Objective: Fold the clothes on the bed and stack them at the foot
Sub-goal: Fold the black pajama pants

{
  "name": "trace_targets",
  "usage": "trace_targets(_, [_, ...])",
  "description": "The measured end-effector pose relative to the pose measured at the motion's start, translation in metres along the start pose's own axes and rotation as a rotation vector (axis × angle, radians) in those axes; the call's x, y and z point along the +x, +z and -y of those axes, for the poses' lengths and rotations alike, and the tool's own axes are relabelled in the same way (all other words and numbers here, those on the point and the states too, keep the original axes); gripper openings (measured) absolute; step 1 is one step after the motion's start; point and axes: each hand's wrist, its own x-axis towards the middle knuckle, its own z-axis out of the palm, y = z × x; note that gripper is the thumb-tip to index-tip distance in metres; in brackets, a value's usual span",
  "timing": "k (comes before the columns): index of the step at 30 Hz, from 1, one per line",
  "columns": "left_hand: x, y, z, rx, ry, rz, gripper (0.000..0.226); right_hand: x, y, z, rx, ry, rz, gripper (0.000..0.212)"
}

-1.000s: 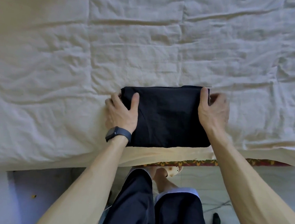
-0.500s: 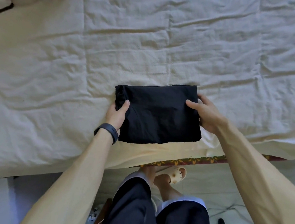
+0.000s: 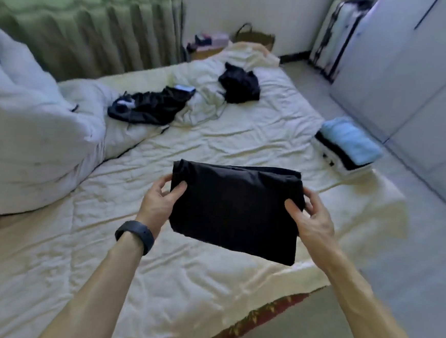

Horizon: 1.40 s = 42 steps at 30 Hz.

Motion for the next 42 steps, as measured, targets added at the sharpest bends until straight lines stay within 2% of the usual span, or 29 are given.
trace_targets(3, [-0.023,0.089,-0.101,0.026,0.162,0.137,0.024,-0.021,-0.084,0.089,0.021,-0.157,-0.122,0.032])
trace_targets(6, [-0.048,0.174,-0.182,0.001,0.309,0.228,0.014,-0.044,-0.165,0.158,0.035,-0.297,-0.257,0.034])
trace_targets(9, [-0.075,0.253,-0.242,-0.044,0.413,0.331,0.006,-0.061,-0.238,0.204,0.030,-0.410,-0.393,0.030])
trace_targets(13, [-0.094,0.339,-0.292,-0.074,0.474,0.443,0.020,-0.066,-0.314,0.243,0.041,-0.494,-0.511,0.032])
trace_targets(23, [-0.053,0.530,-0.359,-0.034,0.578,0.699,0.010,-0.007,-0.484,0.287,-0.031,-0.551,-0.683,0.027])
trace_targets(28, [-0.028,0.646,-0.394,0.002,0.599,0.802,0.019,0.030,-0.567,0.309,-0.023,-0.557,-0.766,0.024])
trace_targets(34, [-0.002,0.785,-0.392,0.004,0.572,0.850,0.021,0.084,-0.669,0.306,-0.041,-0.546,-0.862,0.024])
trace_targets(38, [0.023,0.871,-0.378,-0.002,0.557,0.852,0.023,0.134,-0.746,0.292,-0.070,-0.543,-0.848,0.024])
trace_targets(42, [0.047,0.952,-0.370,-0.013,0.574,0.795,0.025,0.199,-0.830,0.283,-0.075,-0.553,-0.766,0.025])
